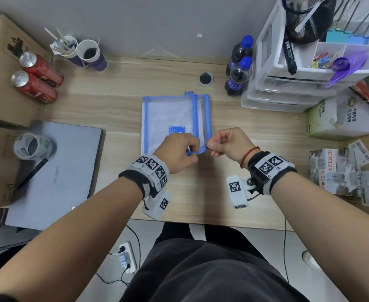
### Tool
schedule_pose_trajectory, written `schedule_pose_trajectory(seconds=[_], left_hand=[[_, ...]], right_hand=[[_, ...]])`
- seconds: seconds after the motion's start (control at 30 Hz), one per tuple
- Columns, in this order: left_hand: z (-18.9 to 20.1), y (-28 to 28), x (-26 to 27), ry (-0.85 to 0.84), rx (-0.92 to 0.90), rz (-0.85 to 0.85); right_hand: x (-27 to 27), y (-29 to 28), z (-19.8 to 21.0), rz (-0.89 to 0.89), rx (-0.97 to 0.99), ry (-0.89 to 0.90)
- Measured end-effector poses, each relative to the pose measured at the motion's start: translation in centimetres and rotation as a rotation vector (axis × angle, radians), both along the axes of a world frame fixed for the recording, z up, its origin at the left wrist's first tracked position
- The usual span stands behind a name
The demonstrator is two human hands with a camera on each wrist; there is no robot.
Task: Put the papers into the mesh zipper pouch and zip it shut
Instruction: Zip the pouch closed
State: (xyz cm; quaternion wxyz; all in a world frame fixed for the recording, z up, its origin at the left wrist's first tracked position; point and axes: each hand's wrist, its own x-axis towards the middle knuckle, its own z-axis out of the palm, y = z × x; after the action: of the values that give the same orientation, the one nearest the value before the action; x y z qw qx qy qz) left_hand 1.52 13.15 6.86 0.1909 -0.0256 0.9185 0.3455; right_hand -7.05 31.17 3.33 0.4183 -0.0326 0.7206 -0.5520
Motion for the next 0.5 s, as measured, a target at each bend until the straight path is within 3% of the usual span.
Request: schedule_pose_trajectory(seconds=[0.2,0.3,0.4,0.5], left_hand=[[3.0,-0.9,-0.2,0.100,0.048,0.072],[4.0,-2.2,-0.8,0.069,-0.133,0.081],[5.0,-2.9,-1.3,-0.068,-0.381,-0.018],[5.0,-1.7,-1.9,-0.073,-0.471,-0.102]], right_hand=[[-1.6,2.0,-0.9,-0.182,0.132,0.053],[-2.2,2.3,0.0,-0.191,0.149,0.085],[-2.3,1.1,2.1,-0.072,0.104,0.105],[-2.4,-1.2,4.3,-0.001,0.068,0.148]])
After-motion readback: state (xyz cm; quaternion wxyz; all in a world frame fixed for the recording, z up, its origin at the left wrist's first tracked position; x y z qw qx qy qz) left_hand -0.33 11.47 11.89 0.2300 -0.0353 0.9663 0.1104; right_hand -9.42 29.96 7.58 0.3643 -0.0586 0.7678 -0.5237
